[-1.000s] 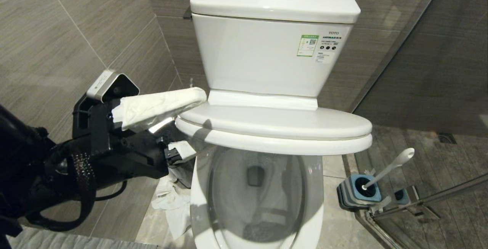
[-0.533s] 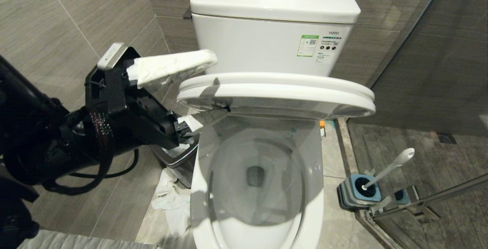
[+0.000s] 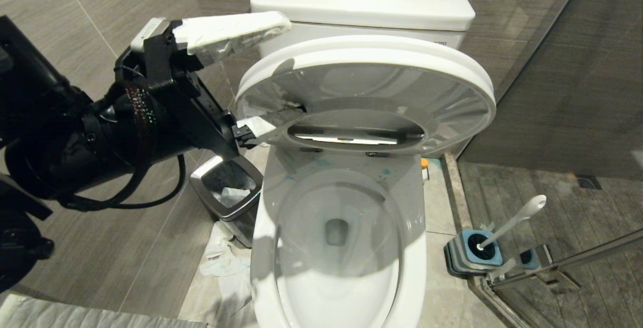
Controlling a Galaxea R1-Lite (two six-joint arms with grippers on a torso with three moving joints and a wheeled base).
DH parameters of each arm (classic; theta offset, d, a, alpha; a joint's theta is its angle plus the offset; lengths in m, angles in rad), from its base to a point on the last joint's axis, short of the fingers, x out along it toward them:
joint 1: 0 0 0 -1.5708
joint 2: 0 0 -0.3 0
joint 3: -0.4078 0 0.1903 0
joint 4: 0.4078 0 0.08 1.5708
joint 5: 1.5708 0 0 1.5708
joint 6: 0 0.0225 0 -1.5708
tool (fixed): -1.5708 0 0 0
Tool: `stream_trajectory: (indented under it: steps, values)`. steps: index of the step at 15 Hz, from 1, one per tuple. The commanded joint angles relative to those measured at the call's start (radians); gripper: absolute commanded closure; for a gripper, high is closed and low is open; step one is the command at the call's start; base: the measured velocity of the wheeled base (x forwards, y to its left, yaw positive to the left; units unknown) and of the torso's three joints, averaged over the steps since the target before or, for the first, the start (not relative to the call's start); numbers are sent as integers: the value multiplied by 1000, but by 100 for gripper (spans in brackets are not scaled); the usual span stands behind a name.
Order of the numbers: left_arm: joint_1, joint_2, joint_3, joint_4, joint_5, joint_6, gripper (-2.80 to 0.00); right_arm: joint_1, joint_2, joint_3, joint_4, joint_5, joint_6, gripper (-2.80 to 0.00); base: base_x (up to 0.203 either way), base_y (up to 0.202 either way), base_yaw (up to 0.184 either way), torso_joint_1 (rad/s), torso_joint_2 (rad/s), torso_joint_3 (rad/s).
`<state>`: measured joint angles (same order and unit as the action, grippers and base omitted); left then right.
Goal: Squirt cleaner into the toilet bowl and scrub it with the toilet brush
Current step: Use the left hand to lift the toilet lid slightly
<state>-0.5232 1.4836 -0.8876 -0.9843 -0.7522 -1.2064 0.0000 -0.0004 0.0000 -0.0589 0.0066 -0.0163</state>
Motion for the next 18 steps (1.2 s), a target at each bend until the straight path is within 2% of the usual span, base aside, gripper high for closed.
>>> stream_trajectory:
  steps: [1,6,13,14,16,18]
  values:
    - [-1,2,-26,-4,-8,-7,-280,0,0,25,-2,1,-1,0,0,0,0,0,0,0]
    - [25,53,-204,104,-11,8,-280,0,0,25,-1,1,-1,0,0,0,0,0,0,0]
    - [138,259,-512,116,-4,68,-280,0,0,25,-2,1,-1,0,0,0,0,0,0,0]
    - [154,288,-541,116,-3,84,-280,0,0,25,-1,1,-1,0,0,0,0,0,0,0]
    - [171,357,-603,116,13,157,-280,0,0,25,-1,1,-1,0,0,0,0,0,0,0]
    - [172,430,-704,117,72,207,-280,0,0,25,-1,1,-1,0,0,0,0,0,0,0]
